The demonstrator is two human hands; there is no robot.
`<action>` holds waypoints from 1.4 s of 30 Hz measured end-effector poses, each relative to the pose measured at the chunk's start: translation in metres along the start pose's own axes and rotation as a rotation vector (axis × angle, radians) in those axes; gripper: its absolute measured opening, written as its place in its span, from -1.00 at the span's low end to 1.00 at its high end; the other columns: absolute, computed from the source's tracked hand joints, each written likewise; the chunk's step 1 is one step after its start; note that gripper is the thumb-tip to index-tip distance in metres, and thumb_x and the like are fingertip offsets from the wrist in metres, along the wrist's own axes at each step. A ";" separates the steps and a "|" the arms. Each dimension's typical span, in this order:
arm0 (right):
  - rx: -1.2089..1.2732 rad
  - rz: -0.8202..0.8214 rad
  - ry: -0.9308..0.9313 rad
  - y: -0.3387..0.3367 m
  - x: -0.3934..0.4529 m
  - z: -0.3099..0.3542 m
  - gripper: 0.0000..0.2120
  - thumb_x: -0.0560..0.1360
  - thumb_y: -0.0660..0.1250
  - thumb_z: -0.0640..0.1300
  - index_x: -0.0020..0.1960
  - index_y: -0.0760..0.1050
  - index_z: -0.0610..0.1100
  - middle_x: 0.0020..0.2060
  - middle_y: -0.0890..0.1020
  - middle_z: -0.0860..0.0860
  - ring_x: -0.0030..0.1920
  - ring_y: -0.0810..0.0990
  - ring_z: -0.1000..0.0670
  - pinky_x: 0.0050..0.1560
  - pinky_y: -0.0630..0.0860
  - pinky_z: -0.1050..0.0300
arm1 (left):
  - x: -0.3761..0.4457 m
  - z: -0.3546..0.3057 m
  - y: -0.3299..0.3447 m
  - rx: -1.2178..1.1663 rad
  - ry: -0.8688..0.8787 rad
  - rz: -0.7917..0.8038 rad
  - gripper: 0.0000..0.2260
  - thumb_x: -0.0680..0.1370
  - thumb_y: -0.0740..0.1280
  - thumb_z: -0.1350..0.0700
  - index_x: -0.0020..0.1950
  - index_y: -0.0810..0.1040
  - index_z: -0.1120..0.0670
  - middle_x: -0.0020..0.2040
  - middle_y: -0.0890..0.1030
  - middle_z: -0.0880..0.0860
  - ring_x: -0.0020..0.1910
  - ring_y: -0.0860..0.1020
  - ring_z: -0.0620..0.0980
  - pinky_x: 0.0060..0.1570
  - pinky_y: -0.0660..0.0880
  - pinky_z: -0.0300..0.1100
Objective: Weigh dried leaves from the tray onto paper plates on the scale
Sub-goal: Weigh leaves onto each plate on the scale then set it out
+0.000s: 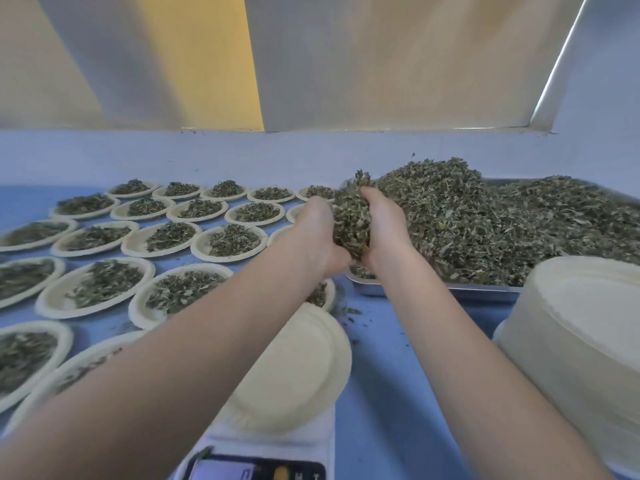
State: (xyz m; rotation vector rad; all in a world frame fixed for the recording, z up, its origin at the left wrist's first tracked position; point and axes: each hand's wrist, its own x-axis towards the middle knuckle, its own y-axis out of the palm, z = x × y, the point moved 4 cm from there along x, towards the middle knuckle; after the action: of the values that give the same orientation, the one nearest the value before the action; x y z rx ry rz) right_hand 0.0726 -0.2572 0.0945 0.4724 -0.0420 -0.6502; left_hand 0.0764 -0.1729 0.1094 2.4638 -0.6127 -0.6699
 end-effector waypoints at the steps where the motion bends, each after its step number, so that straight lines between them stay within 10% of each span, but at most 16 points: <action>1: 0.012 0.030 0.012 0.003 -0.013 -0.005 -0.72 0.52 0.26 -0.09 0.18 0.49 -0.18 -0.05 0.65 -0.15 -0.22 0.67 -0.10 -0.32 0.60 0.05 | -0.014 0.002 -0.008 -0.013 0.018 -0.009 -0.67 0.61 0.02 0.16 0.19 0.53 0.15 0.17 0.61 0.15 0.04 0.60 0.10 -0.11 0.56 0.04; 4: -0.002 0.080 0.006 0.013 -0.049 -0.028 -0.74 0.50 0.28 -0.10 0.12 0.53 -0.20 -0.19 0.64 -0.11 -0.33 0.66 -0.05 -0.38 0.55 0.14 | -0.049 0.012 -0.033 0.025 0.064 -0.002 -0.68 0.60 0.05 0.14 0.15 0.56 0.13 0.10 0.63 0.12 -0.03 0.60 0.09 -0.07 0.51 0.01; 8: -0.232 0.090 -0.046 0.018 -0.078 -0.065 -0.60 0.49 0.26 -0.01 0.25 0.45 -0.19 0.13 0.58 -0.17 0.13 0.57 -0.18 0.15 0.51 -0.17 | -0.078 0.022 -0.075 0.023 0.063 -0.026 -0.68 0.63 0.04 0.10 -0.06 0.50 0.25 -0.08 0.61 0.19 -0.14 0.60 0.10 -0.18 0.52 -0.04; 12: -0.631 0.096 -0.233 0.013 -0.086 -0.079 -0.42 0.56 0.18 0.12 0.49 0.23 -0.12 0.43 0.35 -0.04 0.42 0.30 -0.10 0.39 0.27 -0.12 | -0.080 0.021 -0.110 0.120 0.118 -0.190 -0.69 0.65 0.09 0.04 0.19 0.36 0.28 -0.01 0.50 0.21 -0.07 0.55 0.14 -0.21 0.52 0.01; 16: -0.950 0.275 -0.395 0.005 -0.089 -0.078 -0.58 0.56 0.21 0.10 0.34 0.41 -0.07 0.24 0.53 0.04 0.29 0.45 -0.02 0.23 0.39 0.07 | -0.076 0.015 -0.128 0.401 0.205 -0.208 -0.60 0.65 0.10 -0.01 0.37 0.36 0.24 0.25 0.50 0.14 0.20 0.47 0.11 0.21 0.41 -0.02; 21: -1.294 0.621 -0.497 0.005 -0.098 -0.071 -0.63 0.51 0.30 0.15 0.30 0.46 0.17 0.06 0.50 0.21 0.07 0.38 0.22 -0.15 0.27 0.47 | -0.081 0.010 -0.137 0.597 0.287 -0.199 -0.63 0.64 0.12 0.04 0.41 0.37 0.16 0.32 0.47 0.04 0.20 0.49 0.08 0.23 0.41 -0.05; 25: -1.308 0.909 -0.335 0.013 -0.105 -0.075 -0.42 0.44 0.02 0.39 0.42 0.25 0.29 0.41 0.27 0.31 0.35 0.23 0.28 0.29 0.12 0.29 | -0.084 0.008 -0.143 0.769 0.397 -0.229 -0.68 0.64 0.12 0.05 0.35 0.43 0.10 0.31 0.47 0.02 0.15 0.50 0.01 0.28 0.40 -0.03; 28: -1.155 1.059 -0.197 0.017 -0.113 -0.071 -0.39 0.44 -0.13 0.37 0.48 0.07 0.29 0.38 0.08 0.42 0.32 0.11 0.45 0.26 0.04 0.45 | -0.083 0.007 -0.150 0.892 0.524 -0.224 -0.64 0.65 0.09 -0.01 0.41 0.40 0.02 0.39 0.42 -0.01 0.33 0.41 -0.01 0.38 0.29 0.06; 31: -1.102 0.993 -0.277 0.025 -0.098 -0.080 -0.46 0.55 -0.11 0.28 0.50 0.06 0.22 0.43 0.11 0.33 0.38 0.09 0.42 0.26 0.14 0.53 | -0.083 0.007 -0.158 0.897 0.586 -0.221 -0.63 0.64 0.07 -0.08 0.41 0.41 -0.05 0.40 0.41 -0.07 0.37 0.38 -0.05 0.40 0.26 0.05; 35: -1.089 1.063 -0.356 0.028 -0.094 -0.108 -0.48 0.66 -0.09 0.05 0.54 0.06 -0.20 0.52 0.15 -0.06 0.52 0.08 -0.02 0.51 0.00 0.13 | -0.081 0.007 -0.162 0.876 0.614 -0.225 -0.63 0.64 0.04 -0.08 0.41 0.40 -0.07 0.40 0.41 -0.11 0.38 0.36 -0.08 0.41 0.25 0.04; 42: -0.968 0.889 -0.398 0.055 -0.085 -0.094 -0.55 0.67 -0.20 0.07 0.55 -0.10 0.08 0.54 0.01 0.13 0.53 0.00 0.11 0.53 -0.14 -0.04 | -0.076 0.008 -0.170 0.843 0.623 -0.239 -0.60 0.64 0.04 -0.11 0.45 0.35 -0.06 0.41 0.41 -0.09 0.38 0.36 -0.07 0.41 0.24 0.04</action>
State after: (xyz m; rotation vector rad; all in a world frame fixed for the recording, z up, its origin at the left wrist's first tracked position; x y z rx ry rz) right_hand 0.0531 -0.1298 0.0435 -0.6122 -0.2814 0.1662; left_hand 0.0608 -0.0047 0.0314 3.3086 -0.3839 0.4018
